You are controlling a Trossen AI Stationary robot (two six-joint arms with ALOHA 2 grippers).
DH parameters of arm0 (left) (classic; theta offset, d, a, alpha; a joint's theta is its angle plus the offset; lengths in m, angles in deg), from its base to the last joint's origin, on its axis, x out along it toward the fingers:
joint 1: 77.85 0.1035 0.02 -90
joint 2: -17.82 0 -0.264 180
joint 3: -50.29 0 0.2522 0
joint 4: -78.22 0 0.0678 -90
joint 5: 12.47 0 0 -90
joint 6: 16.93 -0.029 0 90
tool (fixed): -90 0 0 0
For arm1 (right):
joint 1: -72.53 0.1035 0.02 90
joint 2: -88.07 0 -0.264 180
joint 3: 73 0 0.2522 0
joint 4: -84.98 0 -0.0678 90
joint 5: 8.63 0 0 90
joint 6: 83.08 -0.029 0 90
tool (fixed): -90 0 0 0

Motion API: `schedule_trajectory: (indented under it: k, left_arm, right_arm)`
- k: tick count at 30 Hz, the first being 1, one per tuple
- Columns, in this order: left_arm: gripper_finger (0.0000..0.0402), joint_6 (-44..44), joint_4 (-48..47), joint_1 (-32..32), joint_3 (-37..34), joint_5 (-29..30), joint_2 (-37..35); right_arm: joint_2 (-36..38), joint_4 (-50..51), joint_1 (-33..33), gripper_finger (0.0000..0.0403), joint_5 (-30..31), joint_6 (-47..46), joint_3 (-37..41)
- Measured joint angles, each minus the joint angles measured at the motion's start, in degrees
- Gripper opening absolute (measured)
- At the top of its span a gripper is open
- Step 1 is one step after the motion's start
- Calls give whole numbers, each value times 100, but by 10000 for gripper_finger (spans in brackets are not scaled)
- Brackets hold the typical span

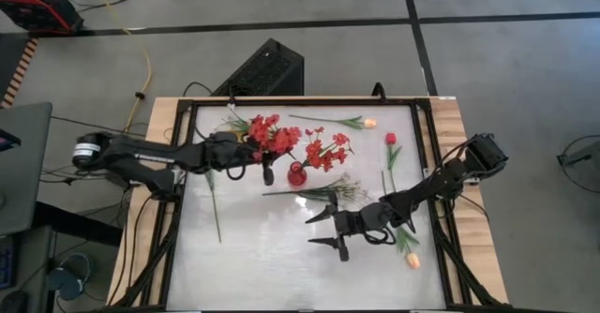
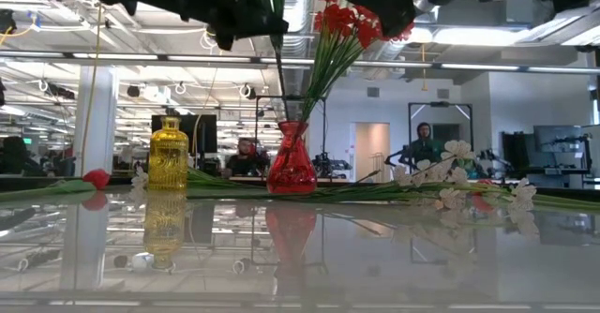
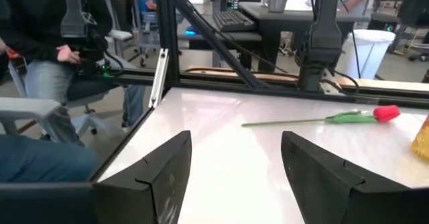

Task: Sort flowers into vase by color
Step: Put the orange flowers into the red vase

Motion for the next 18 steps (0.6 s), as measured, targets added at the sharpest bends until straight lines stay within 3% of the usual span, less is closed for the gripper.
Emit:
schedule_trajectory:
  k: [8,14,18]
  left_arm:
    - [2,110,131,92,0,-156,225]
    - [2,-47,131,97,0,-40,-78]
    - [2,92,-22,97,0,-316,-340]
  right_arm:
    - [0,202,-4,258,0,6,0]
    - [0,291,-6,258,0,4,0]
    - [0,304,-6,258,-2,4,0]
